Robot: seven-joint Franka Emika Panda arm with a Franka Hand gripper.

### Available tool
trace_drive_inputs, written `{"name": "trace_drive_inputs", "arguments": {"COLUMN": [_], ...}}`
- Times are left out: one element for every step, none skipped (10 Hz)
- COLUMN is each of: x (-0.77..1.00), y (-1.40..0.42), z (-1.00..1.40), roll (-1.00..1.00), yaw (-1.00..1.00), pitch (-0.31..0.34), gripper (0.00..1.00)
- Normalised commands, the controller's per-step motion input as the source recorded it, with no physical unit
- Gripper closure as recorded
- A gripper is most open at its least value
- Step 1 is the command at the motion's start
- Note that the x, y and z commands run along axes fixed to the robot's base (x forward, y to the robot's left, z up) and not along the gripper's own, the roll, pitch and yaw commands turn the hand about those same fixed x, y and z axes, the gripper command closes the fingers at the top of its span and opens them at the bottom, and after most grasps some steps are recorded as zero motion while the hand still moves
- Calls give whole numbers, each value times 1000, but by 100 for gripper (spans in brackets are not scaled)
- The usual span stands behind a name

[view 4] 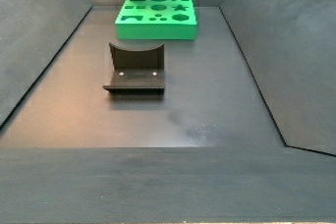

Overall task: Pick up the rectangle object. Move up. Move to above the board. Insert the rectangle object.
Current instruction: Insert the rectangle object.

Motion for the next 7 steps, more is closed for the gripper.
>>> {"name": "trace_drive_inputs", "arguments": {"x": [63, 71, 0, 0, 0, 0, 0], "y": [0, 0, 3, 0, 0, 0, 0], "z": [-100, -14, -43, -146, -100, -151, -169], "roll": [0, 0, 0, 63, 16, 34, 30], "yaw": [-43, 0, 0, 0, 0, -31, -54], "pitch": [0, 0, 0, 0, 0, 0, 0], "gripper": [100, 100, 100, 100, 100, 100, 100]}}
